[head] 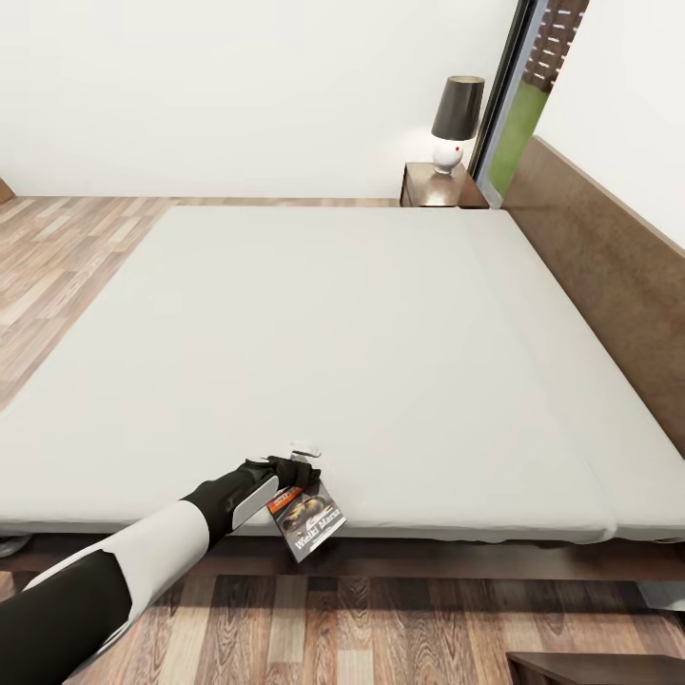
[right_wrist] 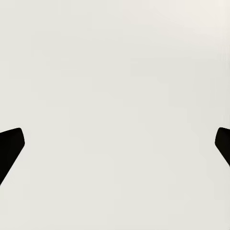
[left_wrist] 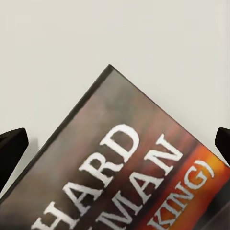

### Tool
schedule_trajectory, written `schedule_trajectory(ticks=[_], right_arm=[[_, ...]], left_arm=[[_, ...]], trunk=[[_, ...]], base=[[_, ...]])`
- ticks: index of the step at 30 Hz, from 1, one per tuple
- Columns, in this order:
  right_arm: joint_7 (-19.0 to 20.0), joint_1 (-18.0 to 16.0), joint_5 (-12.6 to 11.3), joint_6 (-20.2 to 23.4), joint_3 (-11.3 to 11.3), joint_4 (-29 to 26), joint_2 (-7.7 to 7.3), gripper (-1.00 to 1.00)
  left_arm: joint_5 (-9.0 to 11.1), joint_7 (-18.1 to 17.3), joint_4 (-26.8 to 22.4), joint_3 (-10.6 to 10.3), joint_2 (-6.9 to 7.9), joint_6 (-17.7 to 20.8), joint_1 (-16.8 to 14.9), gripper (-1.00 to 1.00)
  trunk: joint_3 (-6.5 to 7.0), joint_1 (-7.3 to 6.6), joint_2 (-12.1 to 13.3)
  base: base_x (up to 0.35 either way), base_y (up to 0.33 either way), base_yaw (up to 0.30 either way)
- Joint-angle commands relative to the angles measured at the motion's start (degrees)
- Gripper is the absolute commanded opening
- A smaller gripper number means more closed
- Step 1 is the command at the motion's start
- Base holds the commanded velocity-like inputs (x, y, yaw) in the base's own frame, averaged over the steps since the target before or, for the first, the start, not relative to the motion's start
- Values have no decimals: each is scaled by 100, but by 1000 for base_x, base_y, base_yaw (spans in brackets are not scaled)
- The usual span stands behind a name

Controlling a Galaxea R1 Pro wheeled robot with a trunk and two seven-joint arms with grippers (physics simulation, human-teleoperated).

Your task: In the bedroom, move the book from the bed onto either nightstand, and place the two sandals side by side next to the bed.

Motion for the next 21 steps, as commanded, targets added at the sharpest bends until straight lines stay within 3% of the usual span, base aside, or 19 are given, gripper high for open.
schedule_trajectory(ticks=[1,19,21], right_arm=[[-21,-2,54,6,-46,8,-1,100],[-28,-2,54,6,-46,8,-1,100],[-91,-2,-10,-3,-16,17,-16,100]], left_arm=[[195,1,-4,-32,5,7,55,100],[195,20,-30,-32,3,-9,53,100],[80,78,-103,30,-63,55,-53,100]], trunk=[[-4,3,-1],[-4,3,-1],[-2,0,3]], base=[[0,0,0],[0,0,0],[0,0,0]])
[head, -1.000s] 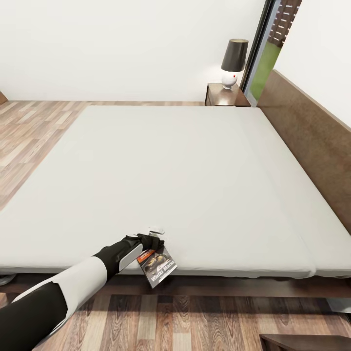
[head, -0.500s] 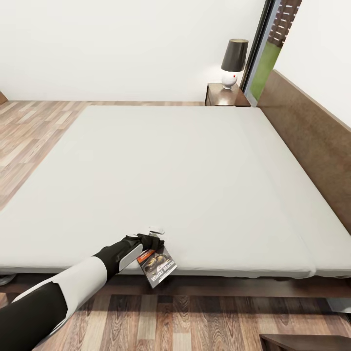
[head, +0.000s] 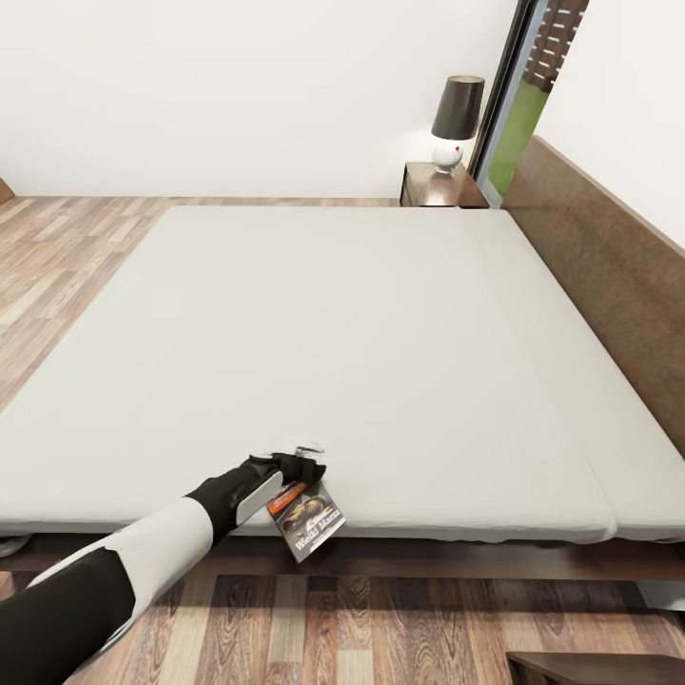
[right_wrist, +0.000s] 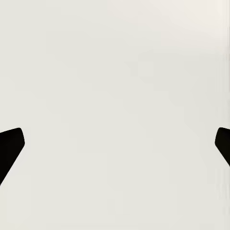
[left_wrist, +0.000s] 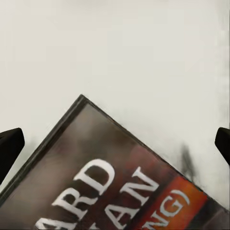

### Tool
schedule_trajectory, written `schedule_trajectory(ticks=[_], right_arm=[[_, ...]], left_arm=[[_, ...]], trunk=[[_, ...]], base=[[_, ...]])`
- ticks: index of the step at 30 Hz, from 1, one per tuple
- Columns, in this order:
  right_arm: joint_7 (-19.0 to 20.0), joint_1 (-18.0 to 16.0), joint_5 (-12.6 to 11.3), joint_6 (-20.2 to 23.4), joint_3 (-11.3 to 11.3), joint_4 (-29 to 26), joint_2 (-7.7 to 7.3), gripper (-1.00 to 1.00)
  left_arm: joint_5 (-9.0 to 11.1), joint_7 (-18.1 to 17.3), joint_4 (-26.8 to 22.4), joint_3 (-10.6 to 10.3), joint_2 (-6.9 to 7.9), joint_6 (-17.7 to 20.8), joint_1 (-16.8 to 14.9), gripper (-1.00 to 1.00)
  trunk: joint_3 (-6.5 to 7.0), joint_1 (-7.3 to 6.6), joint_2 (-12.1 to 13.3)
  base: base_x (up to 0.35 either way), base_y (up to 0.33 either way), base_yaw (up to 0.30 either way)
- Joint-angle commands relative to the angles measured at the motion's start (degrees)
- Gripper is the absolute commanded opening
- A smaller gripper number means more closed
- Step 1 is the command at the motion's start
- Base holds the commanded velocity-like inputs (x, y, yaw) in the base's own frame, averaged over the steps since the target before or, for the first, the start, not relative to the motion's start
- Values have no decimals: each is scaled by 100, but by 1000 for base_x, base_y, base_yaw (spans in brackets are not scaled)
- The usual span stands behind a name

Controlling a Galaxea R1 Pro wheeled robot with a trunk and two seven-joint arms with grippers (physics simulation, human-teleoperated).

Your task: In the bedroom, move the book from the bed onto either nightstand, and place the two sandals side by side next to the bed.

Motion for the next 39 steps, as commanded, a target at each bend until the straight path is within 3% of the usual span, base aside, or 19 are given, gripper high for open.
schedule_trajectory(ticks=[1,28,39], right_arm=[[-22,-2,62,5,-48,8,-2,100],[-22,-4,67,4,-47,8,-1,100],[-14,-96,312,-275,96,-81,-20,100]], left_arm=[[56,46,-14,-9,-25,15,-39,100],[50,44,-15,22,-18,13,-146,100],[-60,398,-184,4,327,369,-506,100]], trunk=[[-2,0,-2],[-2,0,-2],[-2,0,-2]], base=[[0,0,0],[0,0,0],[0,0,0]])
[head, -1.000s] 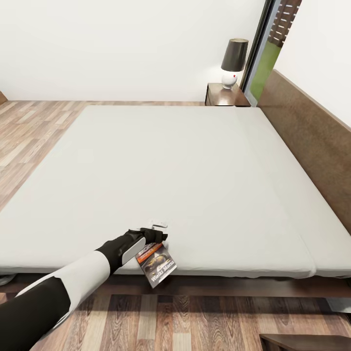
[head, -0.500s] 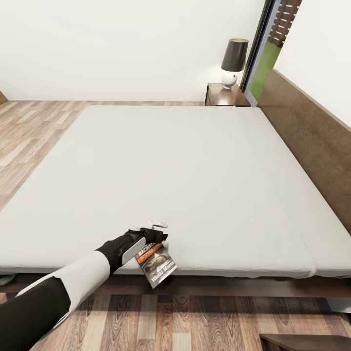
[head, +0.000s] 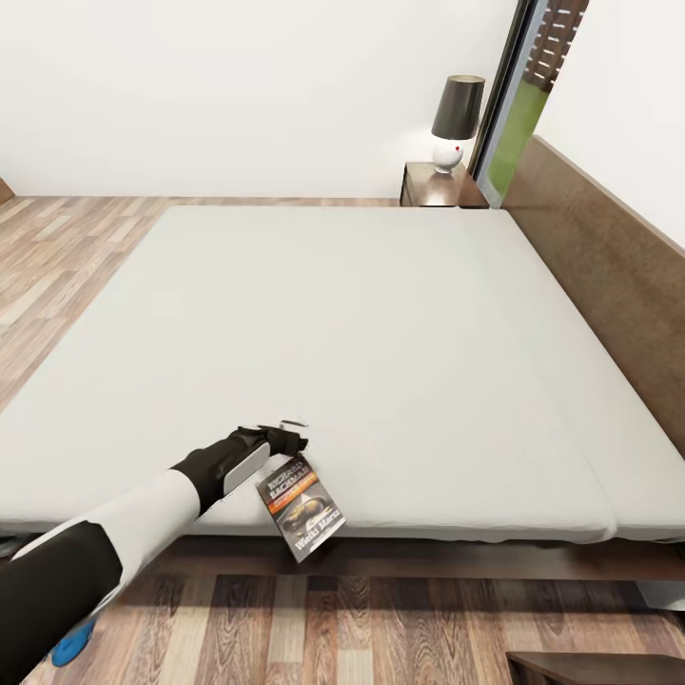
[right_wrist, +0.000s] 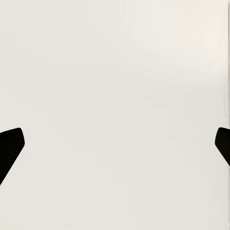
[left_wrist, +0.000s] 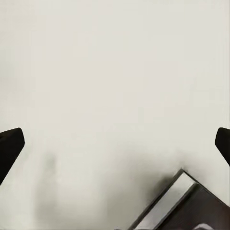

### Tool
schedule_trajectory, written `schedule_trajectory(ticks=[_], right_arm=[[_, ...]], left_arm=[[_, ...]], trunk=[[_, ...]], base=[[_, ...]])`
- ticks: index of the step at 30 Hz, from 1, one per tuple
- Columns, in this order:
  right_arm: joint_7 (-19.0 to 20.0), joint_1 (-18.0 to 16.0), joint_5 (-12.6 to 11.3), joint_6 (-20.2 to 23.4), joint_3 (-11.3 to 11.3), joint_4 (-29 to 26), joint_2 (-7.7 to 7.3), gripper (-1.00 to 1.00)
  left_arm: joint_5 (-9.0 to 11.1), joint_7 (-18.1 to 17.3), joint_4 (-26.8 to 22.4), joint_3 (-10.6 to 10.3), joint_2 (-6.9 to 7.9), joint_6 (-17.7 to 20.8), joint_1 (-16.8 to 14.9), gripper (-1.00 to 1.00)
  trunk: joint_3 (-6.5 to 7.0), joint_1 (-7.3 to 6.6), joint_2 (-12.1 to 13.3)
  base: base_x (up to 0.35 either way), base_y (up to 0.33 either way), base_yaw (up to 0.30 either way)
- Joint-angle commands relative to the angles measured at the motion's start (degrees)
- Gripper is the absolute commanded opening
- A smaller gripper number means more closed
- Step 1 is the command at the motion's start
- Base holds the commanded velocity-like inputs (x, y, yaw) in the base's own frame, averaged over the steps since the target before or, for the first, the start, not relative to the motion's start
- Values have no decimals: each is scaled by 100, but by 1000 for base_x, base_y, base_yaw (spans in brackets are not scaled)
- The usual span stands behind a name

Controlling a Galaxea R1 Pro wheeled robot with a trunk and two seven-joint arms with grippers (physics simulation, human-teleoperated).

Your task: In the bedroom, move the book from the bed onto either nightstand, and place the two sandals side by side next to the bed.

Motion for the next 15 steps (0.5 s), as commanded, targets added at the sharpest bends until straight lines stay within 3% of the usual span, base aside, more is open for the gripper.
schedule_trajectory(ticks=[1,3,4,11,15], right_arm=[[-22,-6,68,0,-45,-17,-1,100],[-21,-19,79,-7,-38,-77,1,100],[-21,-27,82,-10,-34,-107,6,100],[-21,-51,94,-18,-24,-244,33,100],[-19,-58,98,-19,-21,-325,40,100]], left_arm=[[54,86,-25,-46,41,45,-39,100],[-5,151,-34,-47,106,109,-104,100],[-75,2342,-40,-47,1212,602,-2357,100],[-699,2696,-177,-48,1897,606,-2609,100],[-912,2819,-266,-48,2285,610,-2710,100]], trunk=[[-3,0,-2],[-3,0,-2],[-3,0,-2],[-3,0,-2],[-3,0,-2]], base=[[0,0,0],[0,0,0],[0,0,0],[0,0,0],[0,0,0]])
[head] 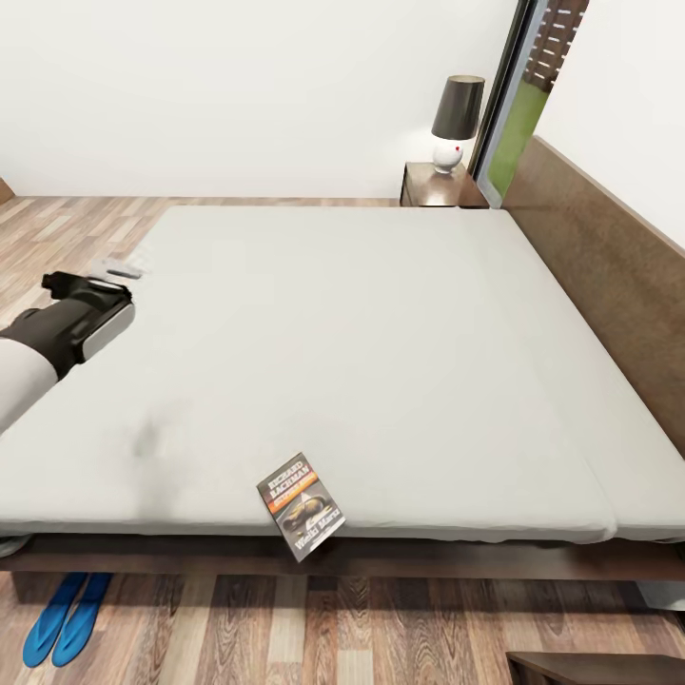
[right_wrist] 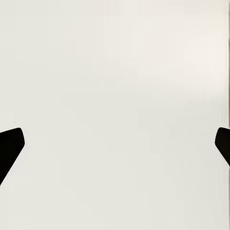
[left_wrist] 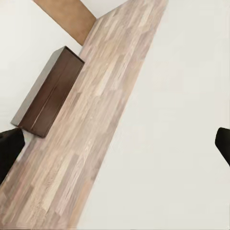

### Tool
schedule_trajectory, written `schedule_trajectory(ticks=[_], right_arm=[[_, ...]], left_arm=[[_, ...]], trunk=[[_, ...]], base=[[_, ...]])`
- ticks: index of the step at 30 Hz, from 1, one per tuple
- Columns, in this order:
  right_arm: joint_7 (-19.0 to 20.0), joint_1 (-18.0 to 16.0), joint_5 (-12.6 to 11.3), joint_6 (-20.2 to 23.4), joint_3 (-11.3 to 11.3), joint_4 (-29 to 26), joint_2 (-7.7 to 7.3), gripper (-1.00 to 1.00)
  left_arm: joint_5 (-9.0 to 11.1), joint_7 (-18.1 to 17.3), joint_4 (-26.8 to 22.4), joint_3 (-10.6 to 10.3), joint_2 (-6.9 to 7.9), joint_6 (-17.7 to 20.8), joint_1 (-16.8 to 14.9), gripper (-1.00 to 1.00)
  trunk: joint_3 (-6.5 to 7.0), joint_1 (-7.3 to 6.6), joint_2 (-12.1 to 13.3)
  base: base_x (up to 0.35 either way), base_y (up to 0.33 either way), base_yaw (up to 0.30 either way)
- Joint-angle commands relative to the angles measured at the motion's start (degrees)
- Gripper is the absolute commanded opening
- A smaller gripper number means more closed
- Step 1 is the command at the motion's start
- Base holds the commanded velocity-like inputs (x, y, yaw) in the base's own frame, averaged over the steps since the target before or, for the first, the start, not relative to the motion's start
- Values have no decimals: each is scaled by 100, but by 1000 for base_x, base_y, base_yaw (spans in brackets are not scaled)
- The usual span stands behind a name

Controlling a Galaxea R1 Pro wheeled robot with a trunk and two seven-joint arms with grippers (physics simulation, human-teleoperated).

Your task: In the bedroom, move the book from the bed onto either nightstand, and place the two sandals side by side next to the bed.

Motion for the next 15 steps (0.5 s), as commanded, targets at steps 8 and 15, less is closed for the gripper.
schedule_trajectory(ticks=[8,15], right_arm=[[5,-70,70,28,-4,-102,17,100],[0,-168,74,29,174,-132,10,100]], left_arm=[[-332,187,-81,-49,710,24,-159,100],[-1237,253,-60,-49,1331,-153,-208,100]], trunk=[[-3,1,-2],[-3,1,-2]], base=[[0,0,0],[0,0,0]])
